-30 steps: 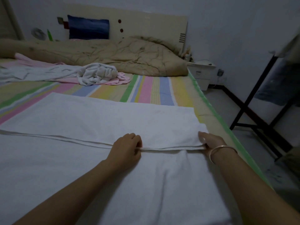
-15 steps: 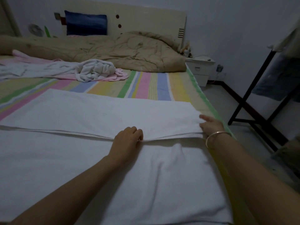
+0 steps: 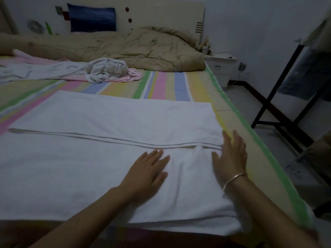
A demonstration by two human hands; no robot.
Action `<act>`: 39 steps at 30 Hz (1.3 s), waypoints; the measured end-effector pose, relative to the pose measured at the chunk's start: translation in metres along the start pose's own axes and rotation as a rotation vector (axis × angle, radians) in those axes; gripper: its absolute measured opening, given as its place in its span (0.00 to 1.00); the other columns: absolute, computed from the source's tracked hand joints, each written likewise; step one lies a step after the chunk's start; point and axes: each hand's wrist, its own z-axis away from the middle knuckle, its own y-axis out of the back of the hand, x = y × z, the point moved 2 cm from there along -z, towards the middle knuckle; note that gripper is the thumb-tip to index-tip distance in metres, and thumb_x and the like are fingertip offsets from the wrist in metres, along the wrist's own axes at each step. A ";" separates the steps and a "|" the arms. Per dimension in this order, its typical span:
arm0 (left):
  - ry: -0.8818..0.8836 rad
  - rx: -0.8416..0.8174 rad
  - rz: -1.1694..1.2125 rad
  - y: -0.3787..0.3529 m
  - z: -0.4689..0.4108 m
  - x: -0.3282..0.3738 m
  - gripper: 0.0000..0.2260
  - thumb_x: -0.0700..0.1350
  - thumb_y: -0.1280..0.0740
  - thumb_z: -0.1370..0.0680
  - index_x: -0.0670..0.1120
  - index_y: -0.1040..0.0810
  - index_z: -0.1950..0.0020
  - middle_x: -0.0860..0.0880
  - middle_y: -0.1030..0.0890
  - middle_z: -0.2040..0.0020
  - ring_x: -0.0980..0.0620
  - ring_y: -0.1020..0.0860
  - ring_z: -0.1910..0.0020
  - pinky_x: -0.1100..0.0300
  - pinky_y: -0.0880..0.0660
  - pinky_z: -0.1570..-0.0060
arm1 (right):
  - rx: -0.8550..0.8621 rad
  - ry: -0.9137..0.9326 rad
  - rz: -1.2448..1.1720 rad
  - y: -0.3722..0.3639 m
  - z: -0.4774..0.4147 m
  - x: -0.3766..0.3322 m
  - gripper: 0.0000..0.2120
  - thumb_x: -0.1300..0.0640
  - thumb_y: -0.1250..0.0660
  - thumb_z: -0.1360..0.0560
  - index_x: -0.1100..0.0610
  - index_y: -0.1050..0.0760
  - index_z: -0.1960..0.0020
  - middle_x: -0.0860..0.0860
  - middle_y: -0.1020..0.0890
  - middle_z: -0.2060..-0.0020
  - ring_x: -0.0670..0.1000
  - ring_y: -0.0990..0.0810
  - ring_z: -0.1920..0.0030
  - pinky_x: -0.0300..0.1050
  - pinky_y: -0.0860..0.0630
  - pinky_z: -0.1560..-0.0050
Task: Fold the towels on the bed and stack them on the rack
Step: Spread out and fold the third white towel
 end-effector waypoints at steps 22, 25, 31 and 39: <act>-0.316 -0.026 -0.025 0.010 0.084 0.009 0.35 0.61 0.35 0.27 0.53 0.40 0.23 0.51 0.41 0.22 0.53 0.44 0.23 0.51 0.48 0.24 | -0.189 0.850 0.052 0.019 0.137 -0.046 0.37 0.55 0.22 0.44 0.50 0.29 0.36 0.52 0.20 0.39 0.55 0.20 0.41 0.53 0.20 0.48; -0.297 0.037 0.071 0.018 0.090 0.010 0.27 0.52 0.36 0.28 0.51 0.32 0.28 0.52 0.33 0.26 0.54 0.36 0.27 0.55 0.37 0.28 | -0.141 0.777 -0.010 0.028 0.132 -0.044 0.29 0.61 0.22 0.46 0.49 0.21 0.46 0.50 0.16 0.49 0.52 0.16 0.52 0.45 0.18 0.62; -0.152 0.214 -0.007 0.045 0.106 -0.006 0.08 0.48 0.35 0.31 0.53 0.27 0.52 0.55 0.26 0.53 0.54 0.26 0.56 0.63 0.31 0.62 | -0.159 0.663 0.117 0.030 0.127 -0.044 0.21 0.61 0.25 0.43 0.47 0.22 0.53 0.46 0.20 0.58 0.51 0.19 0.60 0.44 0.27 0.74; 0.179 0.067 -0.062 0.092 0.098 -0.059 0.13 0.59 0.40 0.28 0.55 0.21 0.54 0.55 0.19 0.58 0.49 0.21 0.56 0.57 0.27 0.61 | 0.057 0.495 0.067 0.041 0.065 -0.055 0.11 0.62 0.32 0.33 0.50 0.24 0.52 0.51 0.19 0.58 0.58 0.19 0.62 0.49 0.25 0.71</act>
